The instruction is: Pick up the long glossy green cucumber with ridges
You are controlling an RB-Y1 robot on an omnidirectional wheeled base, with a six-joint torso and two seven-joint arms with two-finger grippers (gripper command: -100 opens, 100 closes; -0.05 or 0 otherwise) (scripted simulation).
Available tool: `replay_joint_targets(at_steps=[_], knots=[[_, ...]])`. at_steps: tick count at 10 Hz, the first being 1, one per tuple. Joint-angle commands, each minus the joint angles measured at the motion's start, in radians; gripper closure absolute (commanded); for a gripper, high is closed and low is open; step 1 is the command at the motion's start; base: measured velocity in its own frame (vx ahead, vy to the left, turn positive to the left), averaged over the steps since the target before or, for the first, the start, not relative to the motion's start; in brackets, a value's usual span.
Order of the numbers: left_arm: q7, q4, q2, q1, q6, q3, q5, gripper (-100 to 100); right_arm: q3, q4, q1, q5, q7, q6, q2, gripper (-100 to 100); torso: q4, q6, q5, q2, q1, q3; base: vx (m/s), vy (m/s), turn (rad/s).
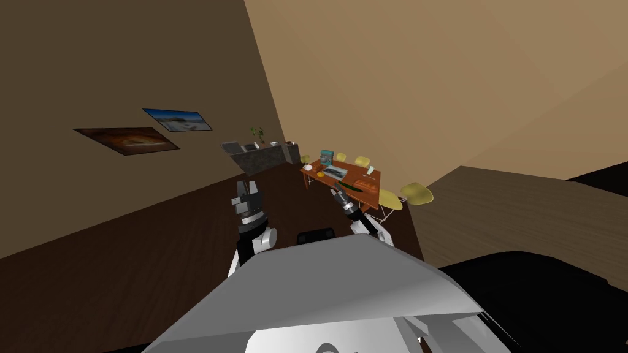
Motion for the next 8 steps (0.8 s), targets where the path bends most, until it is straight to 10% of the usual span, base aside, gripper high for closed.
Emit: replay_joint_targets(at_steps=[1, 8], knots=[[0.0, 0.0, 0.0, 0.0, 0.0, 0.0, 0.0, 0, 0.012, 0.036, 0.0, -0.003, 0.012, 0.011, -0.041, -100, 0.0, 0.0, 0.0, 0.0, 0.0, 0.0, 0.031, 0.062, 0.032], [0.0, 0.0, 0.0, 0.0, 0.0, 0.0, 0.0, 0, 0.091, 0.207, 0.012, -0.014, 0.097, 0.067, -0.241, -100, 0.0, 0.0, -0.001, -0.002, -0.004, -0.001, 0.054, 0.04, 0.09]])
